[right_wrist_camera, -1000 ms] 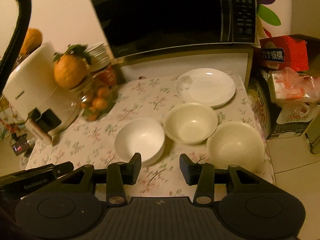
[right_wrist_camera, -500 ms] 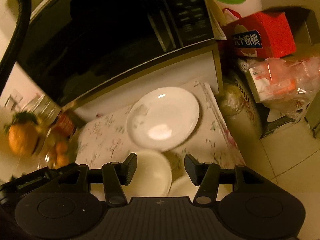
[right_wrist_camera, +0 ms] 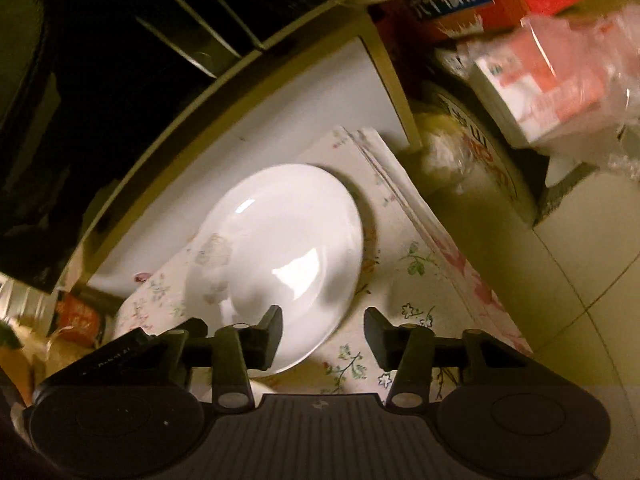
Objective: Organize plates and bowls
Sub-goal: 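Press the held blue plates against the white plate near the microwave with both grippers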
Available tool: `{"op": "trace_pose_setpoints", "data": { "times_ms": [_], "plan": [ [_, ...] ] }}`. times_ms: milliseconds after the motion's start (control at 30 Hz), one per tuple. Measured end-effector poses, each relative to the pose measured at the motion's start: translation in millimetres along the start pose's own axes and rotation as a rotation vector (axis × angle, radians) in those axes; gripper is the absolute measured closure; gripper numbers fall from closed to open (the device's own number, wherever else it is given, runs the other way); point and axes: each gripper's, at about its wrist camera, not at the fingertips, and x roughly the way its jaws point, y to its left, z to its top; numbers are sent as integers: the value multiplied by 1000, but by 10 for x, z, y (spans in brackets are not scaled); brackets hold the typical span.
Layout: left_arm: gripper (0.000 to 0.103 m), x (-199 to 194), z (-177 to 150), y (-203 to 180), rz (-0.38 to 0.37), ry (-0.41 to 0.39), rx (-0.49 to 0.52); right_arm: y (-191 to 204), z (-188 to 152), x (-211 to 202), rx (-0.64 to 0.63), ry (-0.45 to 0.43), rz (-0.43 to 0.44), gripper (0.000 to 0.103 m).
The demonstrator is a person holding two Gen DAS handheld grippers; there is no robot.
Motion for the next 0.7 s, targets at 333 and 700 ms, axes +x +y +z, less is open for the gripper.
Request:
{"op": "trace_pose_setpoints", "data": {
  "times_ms": [333, 700],
  "plan": [
    [92, 109, 11, 5, -23, 15, -24, -58, 0, 228, 43, 18, -14, 88],
    [96, -120, 33, -162, -26, -47, 18, -44, 5, 123, 34, -13, 4, 90]
  ]
}}
